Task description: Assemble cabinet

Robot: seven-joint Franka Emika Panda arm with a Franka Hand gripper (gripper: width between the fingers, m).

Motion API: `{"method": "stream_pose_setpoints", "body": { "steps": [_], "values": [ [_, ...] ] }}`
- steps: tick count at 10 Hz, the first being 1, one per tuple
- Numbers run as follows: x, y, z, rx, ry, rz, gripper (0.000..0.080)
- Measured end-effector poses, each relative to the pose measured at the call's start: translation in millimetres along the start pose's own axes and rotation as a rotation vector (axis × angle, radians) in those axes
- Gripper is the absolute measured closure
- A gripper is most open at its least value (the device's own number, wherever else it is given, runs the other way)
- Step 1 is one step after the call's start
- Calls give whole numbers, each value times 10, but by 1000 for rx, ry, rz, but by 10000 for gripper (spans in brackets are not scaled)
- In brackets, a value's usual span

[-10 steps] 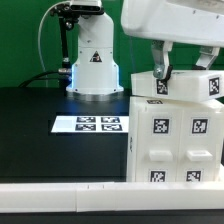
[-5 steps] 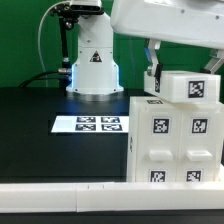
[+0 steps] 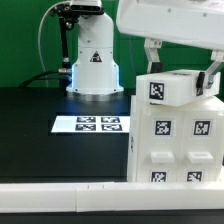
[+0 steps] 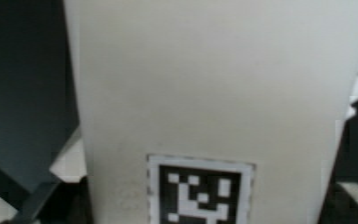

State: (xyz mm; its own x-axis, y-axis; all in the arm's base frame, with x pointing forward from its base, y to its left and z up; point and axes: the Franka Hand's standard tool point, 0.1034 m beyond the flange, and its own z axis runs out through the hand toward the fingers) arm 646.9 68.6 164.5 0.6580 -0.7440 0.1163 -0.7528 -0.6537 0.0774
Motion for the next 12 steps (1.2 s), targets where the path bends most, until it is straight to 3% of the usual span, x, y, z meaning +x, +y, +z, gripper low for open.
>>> {"method": "stream_pose_setpoints", "body": {
  "steps": [2, 5, 7, 9, 12],
  "values": [
    [5, 5, 4, -1, 0, 138, 244],
    [-32, 66, 14, 18, -31, 658, 244],
    [-44, 81, 12, 16, -36, 713, 244],
    [-49, 83, 29, 13, -35, 712, 53],
    [-53, 96, -21, 26, -47, 600, 3]
  ]
}}
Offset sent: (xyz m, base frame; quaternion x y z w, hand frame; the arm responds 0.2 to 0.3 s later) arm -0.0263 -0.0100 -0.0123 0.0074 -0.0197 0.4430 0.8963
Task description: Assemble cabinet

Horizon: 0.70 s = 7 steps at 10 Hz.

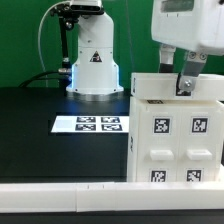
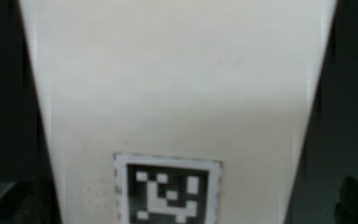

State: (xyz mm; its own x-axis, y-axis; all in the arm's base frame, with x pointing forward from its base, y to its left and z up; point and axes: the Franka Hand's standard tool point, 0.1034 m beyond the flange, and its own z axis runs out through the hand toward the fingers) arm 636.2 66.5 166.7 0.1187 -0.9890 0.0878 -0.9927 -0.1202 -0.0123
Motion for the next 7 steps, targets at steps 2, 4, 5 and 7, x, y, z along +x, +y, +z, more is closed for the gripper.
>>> {"method": "stream_pose_setpoints", "body": {
  "steps": [2, 4, 5, 7],
  "values": [
    [-70, 0, -164, 23, -23, -113, 2],
    [-67, -2, -198, 30, -25, -171, 3],
    [-68, 0, -185, 28, -24, -188, 3],
    [-101, -94, -232, 110, -71, -168, 3]
  ]
}}
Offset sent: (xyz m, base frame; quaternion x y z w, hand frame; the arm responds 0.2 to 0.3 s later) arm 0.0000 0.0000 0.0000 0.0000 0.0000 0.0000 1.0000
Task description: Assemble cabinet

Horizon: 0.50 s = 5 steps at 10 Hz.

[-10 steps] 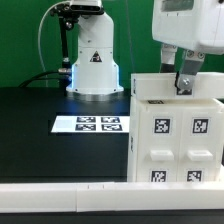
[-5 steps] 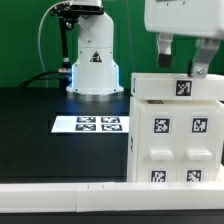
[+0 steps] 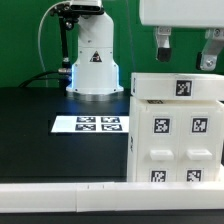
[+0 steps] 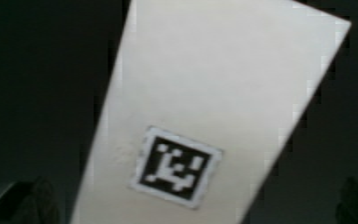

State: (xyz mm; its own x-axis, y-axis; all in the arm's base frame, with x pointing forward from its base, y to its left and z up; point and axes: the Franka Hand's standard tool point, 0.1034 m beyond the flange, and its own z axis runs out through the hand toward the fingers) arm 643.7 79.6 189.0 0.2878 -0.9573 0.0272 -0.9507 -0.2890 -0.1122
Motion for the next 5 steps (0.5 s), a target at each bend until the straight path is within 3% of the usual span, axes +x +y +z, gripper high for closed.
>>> {"method": "stream_pose_setpoints", "body": {
  "steps": [1, 2, 5],
  "values": [
    [-12, -9, -1, 53, -13, -56, 3],
    [-63, 2, 25, 70, -7, -151, 3],
    [-56, -2, 27, 73, 4, -348, 3]
  ]
}}
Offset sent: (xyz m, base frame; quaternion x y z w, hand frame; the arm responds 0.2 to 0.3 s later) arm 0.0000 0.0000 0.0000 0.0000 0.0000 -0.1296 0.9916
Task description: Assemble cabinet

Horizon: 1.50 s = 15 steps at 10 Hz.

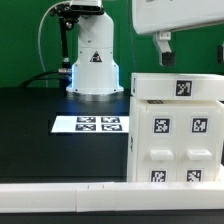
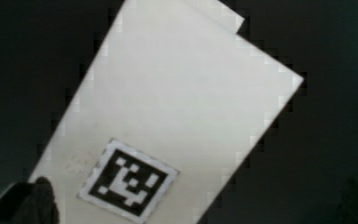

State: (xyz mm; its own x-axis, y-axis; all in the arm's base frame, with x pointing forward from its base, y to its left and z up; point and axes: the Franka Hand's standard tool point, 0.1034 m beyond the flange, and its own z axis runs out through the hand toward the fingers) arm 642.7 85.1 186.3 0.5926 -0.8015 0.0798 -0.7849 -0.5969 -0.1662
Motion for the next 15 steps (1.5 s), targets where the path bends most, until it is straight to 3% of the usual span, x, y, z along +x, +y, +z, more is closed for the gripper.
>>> {"method": "stream_pose_setpoints", "body": {
  "steps": [2, 4, 8, 11, 15],
  "values": [
    [32, 4, 6, -17, -5, -305, 3],
    [78, -4, -43, -17, -30, -626, 3],
    [137, 50, -26, -31, -27, -876, 3],
    [83, 100, -54, -55, -112, -1012, 3],
    [191, 156, -51, -86, -99, -1295, 3]
  ]
}}
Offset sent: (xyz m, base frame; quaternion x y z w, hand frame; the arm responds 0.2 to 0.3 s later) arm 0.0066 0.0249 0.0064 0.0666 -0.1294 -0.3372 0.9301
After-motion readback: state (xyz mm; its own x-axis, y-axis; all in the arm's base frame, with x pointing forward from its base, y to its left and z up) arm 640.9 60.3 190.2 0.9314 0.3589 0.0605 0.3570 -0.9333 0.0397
